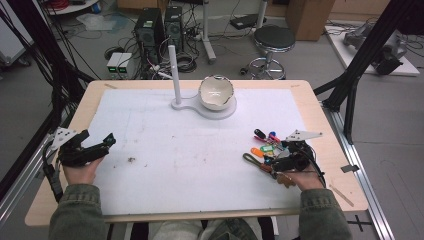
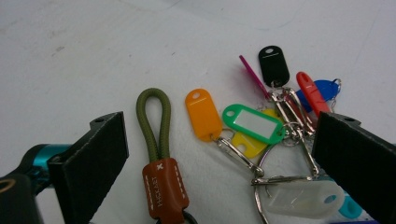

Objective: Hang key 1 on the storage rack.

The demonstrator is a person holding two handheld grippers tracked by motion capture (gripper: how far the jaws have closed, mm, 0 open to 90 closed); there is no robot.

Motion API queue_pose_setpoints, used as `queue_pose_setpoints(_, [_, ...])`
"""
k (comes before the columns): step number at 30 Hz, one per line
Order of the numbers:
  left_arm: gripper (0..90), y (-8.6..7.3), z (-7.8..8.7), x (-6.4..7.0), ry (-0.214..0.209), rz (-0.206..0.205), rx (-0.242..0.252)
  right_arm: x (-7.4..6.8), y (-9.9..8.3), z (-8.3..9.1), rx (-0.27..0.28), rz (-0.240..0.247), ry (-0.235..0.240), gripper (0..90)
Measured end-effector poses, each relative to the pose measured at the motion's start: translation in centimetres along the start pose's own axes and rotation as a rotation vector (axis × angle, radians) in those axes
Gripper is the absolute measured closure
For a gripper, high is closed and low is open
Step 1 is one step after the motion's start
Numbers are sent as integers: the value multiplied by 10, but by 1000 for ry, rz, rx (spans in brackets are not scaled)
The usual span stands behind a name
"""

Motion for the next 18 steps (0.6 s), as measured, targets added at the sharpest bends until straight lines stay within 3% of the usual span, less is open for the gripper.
queue_pose_setpoints(18, [56, 0, -1, 0, 6, -7, -2, -8, -4, -11, -105, 36, 82, 39])
Point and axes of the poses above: each handheld gripper's, and its own axes: z roughly backward along the jaws, y roughly out of its top, x roughly to its right, the point moved 2 cm from there along -z, roughly forward along the jaws, and after that the axes turned 5 degrees about z, right-handed, at the moved point
